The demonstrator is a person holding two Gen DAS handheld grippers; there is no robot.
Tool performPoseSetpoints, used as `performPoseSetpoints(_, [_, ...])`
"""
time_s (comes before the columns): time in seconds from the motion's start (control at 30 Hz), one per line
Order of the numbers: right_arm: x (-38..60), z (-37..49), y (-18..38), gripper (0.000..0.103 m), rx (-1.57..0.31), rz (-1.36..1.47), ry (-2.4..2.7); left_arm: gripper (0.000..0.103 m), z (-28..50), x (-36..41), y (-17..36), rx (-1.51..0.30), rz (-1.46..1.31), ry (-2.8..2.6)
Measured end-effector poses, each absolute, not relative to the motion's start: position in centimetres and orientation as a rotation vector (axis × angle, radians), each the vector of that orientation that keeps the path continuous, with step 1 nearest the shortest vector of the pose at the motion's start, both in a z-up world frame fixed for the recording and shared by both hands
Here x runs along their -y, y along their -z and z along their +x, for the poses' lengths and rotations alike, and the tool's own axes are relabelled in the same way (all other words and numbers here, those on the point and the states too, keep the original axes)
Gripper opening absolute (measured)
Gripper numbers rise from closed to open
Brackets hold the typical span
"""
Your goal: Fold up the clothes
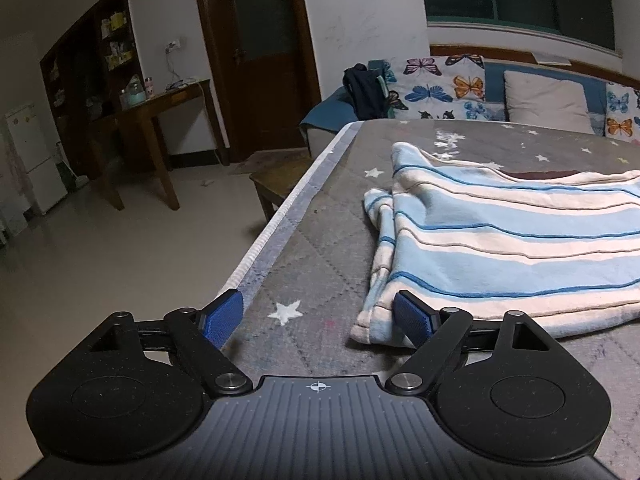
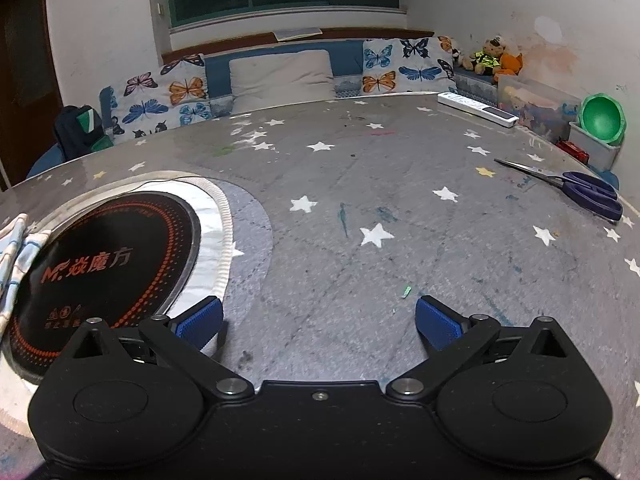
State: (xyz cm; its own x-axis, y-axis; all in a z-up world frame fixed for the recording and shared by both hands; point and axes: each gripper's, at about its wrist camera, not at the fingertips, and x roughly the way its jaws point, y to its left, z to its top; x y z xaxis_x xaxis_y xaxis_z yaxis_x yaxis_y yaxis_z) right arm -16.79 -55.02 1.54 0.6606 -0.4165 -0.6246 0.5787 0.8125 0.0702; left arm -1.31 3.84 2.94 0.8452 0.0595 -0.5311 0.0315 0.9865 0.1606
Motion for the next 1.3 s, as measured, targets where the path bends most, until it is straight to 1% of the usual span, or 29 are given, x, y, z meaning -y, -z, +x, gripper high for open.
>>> performPoseSetpoints(0.23, [55.2, -16.3, -1.1, 0.103, -0.646, 0.217, 0.58, 0.088, -0.7, -4.3, -2.7, -0.576, 0.152, -0.033])
performPoseSetpoints(0.77, [56.0, -15.5, -1.0, 0.103, -0.655, 0.201, 0.589, 0.096, 0.0, -4.3, -1.9, -0.584, 0.136, -0.065])
performPoseSetpoints(1.3, [55.6, -15.5, -1.0, 0.103, -0.657, 0.197, 0.591, 0.101, -2.2, -3.5, -3.4, -0.601, 0.128, -0.07])
